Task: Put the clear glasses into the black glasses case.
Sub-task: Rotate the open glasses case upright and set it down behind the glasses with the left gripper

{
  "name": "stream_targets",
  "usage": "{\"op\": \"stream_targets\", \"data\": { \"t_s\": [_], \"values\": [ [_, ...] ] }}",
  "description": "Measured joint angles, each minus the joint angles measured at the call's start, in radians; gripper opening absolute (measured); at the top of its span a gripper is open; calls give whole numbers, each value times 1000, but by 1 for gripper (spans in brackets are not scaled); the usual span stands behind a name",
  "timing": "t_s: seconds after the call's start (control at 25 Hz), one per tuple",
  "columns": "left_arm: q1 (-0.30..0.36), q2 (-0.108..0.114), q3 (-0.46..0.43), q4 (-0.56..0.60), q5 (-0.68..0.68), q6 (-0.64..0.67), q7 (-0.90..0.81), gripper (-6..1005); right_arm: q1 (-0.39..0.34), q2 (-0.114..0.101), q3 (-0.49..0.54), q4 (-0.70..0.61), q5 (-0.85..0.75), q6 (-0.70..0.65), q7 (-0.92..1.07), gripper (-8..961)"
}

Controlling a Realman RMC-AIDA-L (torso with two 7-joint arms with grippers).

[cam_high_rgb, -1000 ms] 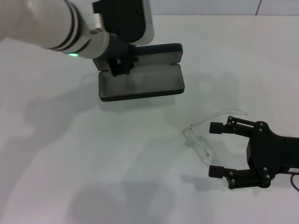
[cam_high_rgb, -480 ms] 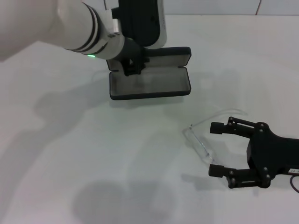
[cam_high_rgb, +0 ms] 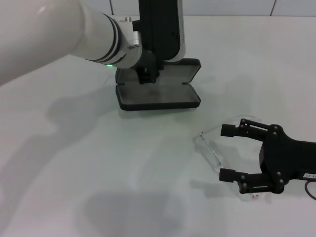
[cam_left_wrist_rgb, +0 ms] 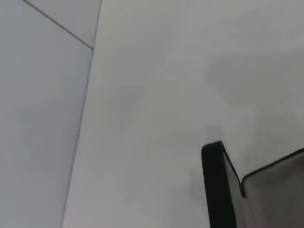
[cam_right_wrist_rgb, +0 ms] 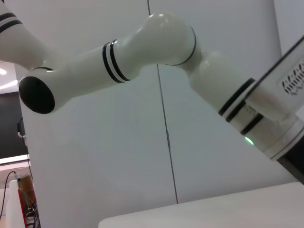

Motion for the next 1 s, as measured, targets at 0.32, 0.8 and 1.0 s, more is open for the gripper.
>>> {"op": "stream_targets", "data": {
  "t_s": [0.32,0.8,1.0],
  "values": [
    [-19,0,-1,-43,-26,-58,8,174,5,0,19,0,0,1,0,870],
    [-17,1,-7,-44,-69,-90,55,179,12,-2,24,0,0,12,0,870],
    [-14,1,0,-47,-72,-90,75,189,14,-2,25,0,0,15,0,870]
  ]
}}
